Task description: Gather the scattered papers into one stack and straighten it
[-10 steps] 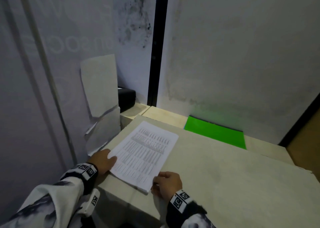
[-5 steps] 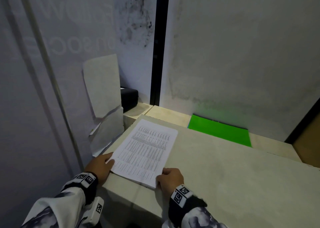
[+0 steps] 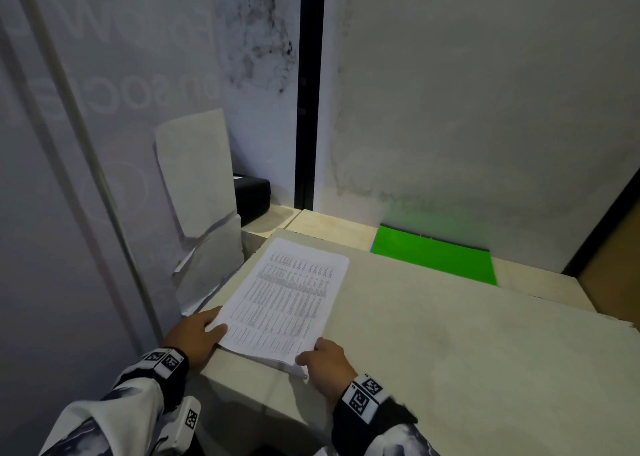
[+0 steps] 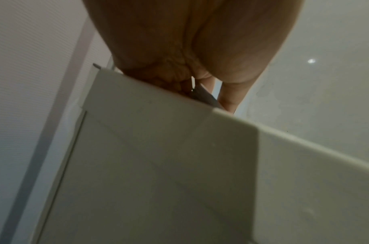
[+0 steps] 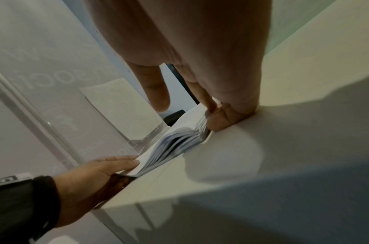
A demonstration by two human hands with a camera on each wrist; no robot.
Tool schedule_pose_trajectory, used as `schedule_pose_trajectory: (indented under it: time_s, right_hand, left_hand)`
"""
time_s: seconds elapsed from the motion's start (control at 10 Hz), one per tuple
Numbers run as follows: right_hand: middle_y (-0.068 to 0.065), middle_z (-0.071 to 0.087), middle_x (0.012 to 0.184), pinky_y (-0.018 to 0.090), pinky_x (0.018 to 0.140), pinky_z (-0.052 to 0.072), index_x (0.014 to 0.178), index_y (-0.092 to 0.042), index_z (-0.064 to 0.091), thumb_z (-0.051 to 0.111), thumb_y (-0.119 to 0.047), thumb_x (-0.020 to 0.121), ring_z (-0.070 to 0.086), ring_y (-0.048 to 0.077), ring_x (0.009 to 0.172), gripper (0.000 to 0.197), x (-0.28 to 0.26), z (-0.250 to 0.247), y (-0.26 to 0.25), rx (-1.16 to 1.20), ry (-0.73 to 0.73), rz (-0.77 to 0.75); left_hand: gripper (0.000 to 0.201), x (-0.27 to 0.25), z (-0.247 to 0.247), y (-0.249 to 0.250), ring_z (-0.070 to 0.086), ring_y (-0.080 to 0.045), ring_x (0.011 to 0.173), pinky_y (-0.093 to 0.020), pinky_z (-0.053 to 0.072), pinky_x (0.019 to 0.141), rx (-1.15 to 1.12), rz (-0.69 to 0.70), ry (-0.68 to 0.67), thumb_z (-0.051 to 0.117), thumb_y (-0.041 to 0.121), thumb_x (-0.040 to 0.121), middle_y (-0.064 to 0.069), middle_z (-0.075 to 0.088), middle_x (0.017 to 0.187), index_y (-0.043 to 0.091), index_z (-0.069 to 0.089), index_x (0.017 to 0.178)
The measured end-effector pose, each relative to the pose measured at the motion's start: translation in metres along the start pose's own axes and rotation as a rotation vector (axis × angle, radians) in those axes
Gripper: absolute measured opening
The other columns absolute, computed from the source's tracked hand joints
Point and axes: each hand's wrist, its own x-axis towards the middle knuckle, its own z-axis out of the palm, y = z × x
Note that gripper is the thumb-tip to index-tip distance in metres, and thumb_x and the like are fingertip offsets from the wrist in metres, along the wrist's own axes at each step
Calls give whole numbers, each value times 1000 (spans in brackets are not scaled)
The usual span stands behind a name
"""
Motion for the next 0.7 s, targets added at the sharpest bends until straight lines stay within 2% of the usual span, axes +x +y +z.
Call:
schedule_pose_trajectory:
  time_s: [0.1,0.2,0.3,0.4,0.5,0.6,0.7]
  right_hand:
    - [7,64,137,30,94,56,134,-8,61,66,-21,76,64,25,117,59,-11,-8,-4,49,-32,-26]
    - [1,65,138,22,93,52,138,-11,60,60,-9,92,61,22,126,46,-22,-12,3,98,-59,-96]
    - [-1,67,137,20,95,49,139,-14,60,58,-8,93,62,17,124,46,-26,-11,10,103,-62,-154]
    - [-3,68,134,26,103,48,136,-15,62,60,-11,89,62,15,122,48,-32,-11,11,93,-69,-167]
    - [-3,69,122,21,87,50,116,-20,65,61,-11,91,64,11,104,26,-41,-20,12,81,-88,-137]
    - [9,55,142,29,101,45,140,-11,50,64,-19,93,56,21,124,49,-55,-40,17,-4,-11,-103]
    - [11,44,156,36,112,39,153,-12,40,66,-20,93,45,26,141,66,-65,-69,24,10,118,-94]
  left_hand:
    - [41,-2,2,0,59,-16,102,-30,46,92,1,2,20,54,31,99,1,67,128,29,54,140]
    - [41,-2,1,0,61,-20,106,-32,46,93,-26,-20,30,54,32,99,0,67,129,29,55,139]
    - [40,0,1,-1,61,-21,106,-34,47,93,-32,-41,28,55,33,98,-1,67,128,29,56,138]
    - [35,-3,1,5,63,-19,97,-31,46,83,-45,-60,49,55,36,98,1,71,116,31,61,132]
    - [26,-2,0,5,67,-15,82,-27,49,70,28,-32,68,58,44,94,3,74,96,30,70,111]
    - [52,0,-4,2,67,-25,83,-38,56,77,138,-82,78,52,68,82,-12,68,103,19,64,94]
    - [62,-10,-6,23,60,-30,106,-41,50,93,375,-150,25,42,67,91,-18,46,135,17,53,125]
